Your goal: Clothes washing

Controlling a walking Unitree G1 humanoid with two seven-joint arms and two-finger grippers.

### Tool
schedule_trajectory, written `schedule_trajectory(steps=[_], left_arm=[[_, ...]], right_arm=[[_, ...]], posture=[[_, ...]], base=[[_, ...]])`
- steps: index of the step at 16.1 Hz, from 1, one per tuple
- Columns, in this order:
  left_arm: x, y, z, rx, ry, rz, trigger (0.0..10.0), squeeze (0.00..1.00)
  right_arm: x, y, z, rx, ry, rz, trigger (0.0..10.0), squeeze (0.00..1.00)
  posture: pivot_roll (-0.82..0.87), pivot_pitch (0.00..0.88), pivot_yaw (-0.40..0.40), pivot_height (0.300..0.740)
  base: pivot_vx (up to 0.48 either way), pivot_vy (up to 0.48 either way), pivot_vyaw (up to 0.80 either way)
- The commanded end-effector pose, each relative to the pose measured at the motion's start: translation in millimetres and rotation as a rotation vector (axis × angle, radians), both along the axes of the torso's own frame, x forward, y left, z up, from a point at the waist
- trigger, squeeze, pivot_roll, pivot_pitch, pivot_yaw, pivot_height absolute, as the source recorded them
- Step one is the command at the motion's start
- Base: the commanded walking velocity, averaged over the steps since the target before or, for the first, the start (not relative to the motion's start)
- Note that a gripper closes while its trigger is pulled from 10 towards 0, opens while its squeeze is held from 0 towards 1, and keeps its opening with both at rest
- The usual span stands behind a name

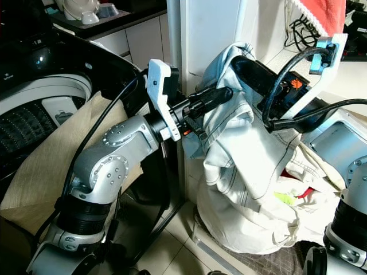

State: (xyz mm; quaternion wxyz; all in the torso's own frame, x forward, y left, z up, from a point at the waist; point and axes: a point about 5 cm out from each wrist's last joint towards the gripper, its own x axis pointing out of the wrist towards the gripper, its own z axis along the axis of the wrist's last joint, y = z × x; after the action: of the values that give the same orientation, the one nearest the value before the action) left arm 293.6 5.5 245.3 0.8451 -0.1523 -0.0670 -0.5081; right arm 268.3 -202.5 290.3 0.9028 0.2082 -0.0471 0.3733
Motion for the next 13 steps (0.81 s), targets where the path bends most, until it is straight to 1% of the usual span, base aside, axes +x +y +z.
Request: schedule_trajectory(steps=[1,2,3,4,5,7,8,9,10,11,12,13], left_arm=[[10.7,11.7,0,-0.003,0.014,0.094,0.0,0.00],[12.9,14.4,1,-0.009,0.010,0.111,0.0,0.00],[21.3,25.8,6,-0.025,0.002,0.170,0.0,0.00],[24.7,30.1,8,-0.025,-0.001,0.189,0.0,0.00],[36.8,48.3,14,-0.024,-0.027,0.269,0.0,0.00],[42.2,57.7,20,-0.024,-0.048,0.311,0.0,0.00],[50.9,75.5,34,-0.026,-0.103,0.394,0.0,0.00],[63.3,104.8,60,-0.021,-0.198,0.542,0.0,0.00],[70.4,128.9,82,-0.017,-0.283,0.673,0.0,0.00],[72.6,153.7,107,0.001,-0.401,0.814,0.0,0.00],[64.2,189.8,151,0.036,-0.627,1.031,0.0,0.00],[50.3,208.0,182,0.029,-0.787,1.147,0.0,0.00]], right_arm=[[-8.6,7.2,16,0.002,-0.095,0.047,0.0,0.00],[-9.2,7.3,16,-0.001,-0.102,0.046,4.5,0.00],[-10.6,7.5,20,0.038,-0.105,0.066,10.0,0.90],[-11.6,7.9,21,0.046,-0.112,0.081,10.0,1.00],[-12.5,8.4,22,0.036,-0.126,0.086,10.0,1.00],[-12.6,8.8,23,0.020,-0.137,0.077,10.0,1.00],[-12.8,9.5,24,-0.016,-0.160,0.049,10.0,1.00],[-15.5,12.3,25,-0.024,-0.181,0.061,10.0,0.00],[-17.6,14.6,26,-0.026,-0.190,0.075,10.0,0.00],[-18.7,16.4,26,-0.031,-0.193,0.080,10.0,0.00],[-20.2,19.3,25,-0.038,-0.197,0.089,10.0,0.00],[-20.1,21.7,25,-0.045,-0.195,0.094,10.0,0.00]], posture=[[-0.18,0.000,0.090,0.740],[-0.18,0.000,0.090,0.740],[-0.18,0.000,0.090,0.740],[-0.18,0.000,0.089,0.740],[-0.18,0.000,0.089,0.740],[-0.17,0.000,0.087,0.740],[-0.17,0.000,0.087,0.740],[-0.17,0.000,0.087,0.740],[-0.17,0.000,0.088,0.740],[-0.17,0.000,0.088,0.740],[-0.17,0.000,0.088,0.740],[-0.16,0.000,0.090,0.740]], base=[[0.000,0.000,0.00],[0.000,0.000,0.00],[0.000,0.000,0.00],[0.000,0.000,0.00],[0.000,0.000,0.00],[0.000,0.000,0.00],[0.000,0.000,0.00],[0.000,0.000,0.00],[0.000,0.000,0.00],[0.000,0.000,0.00],[0.000,0.000,0.00],[0.000,0.000,0.00]])
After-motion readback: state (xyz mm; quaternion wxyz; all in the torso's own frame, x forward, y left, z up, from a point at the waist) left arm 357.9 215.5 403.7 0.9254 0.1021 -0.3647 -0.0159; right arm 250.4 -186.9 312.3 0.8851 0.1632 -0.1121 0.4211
